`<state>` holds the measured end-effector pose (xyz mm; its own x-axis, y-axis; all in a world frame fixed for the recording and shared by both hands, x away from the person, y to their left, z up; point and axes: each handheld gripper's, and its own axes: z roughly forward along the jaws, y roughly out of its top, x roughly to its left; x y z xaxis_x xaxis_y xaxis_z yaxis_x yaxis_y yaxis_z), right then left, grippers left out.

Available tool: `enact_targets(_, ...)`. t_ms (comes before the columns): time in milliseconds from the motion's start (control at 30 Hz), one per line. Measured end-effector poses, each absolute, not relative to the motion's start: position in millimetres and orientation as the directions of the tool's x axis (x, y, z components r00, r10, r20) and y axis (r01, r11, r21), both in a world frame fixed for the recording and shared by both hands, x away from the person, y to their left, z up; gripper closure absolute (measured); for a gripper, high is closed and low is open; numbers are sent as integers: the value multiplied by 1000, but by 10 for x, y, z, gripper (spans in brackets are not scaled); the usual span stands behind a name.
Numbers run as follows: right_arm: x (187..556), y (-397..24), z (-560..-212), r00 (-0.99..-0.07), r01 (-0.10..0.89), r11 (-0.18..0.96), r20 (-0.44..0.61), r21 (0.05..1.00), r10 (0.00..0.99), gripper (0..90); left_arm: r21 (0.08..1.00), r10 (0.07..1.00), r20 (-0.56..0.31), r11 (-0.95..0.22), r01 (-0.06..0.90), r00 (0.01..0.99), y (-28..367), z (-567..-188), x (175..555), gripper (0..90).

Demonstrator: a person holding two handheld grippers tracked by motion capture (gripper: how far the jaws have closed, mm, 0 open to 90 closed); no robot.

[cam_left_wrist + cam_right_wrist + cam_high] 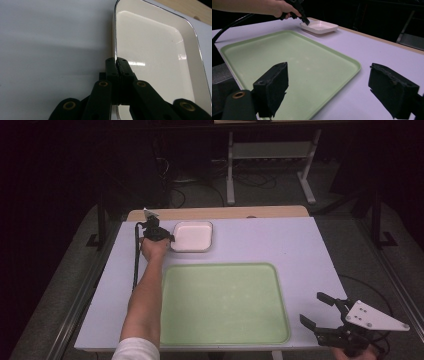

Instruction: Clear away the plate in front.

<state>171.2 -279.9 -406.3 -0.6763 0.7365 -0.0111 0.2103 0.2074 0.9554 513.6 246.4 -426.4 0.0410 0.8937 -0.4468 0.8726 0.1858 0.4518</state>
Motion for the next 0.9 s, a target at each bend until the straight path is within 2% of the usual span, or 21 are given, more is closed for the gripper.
enact_targets(900,1694,-2814,-4058,-671,206,189,-3,960,742,153,516,871,-484,213,830,78,2638,-3846,4940,890)
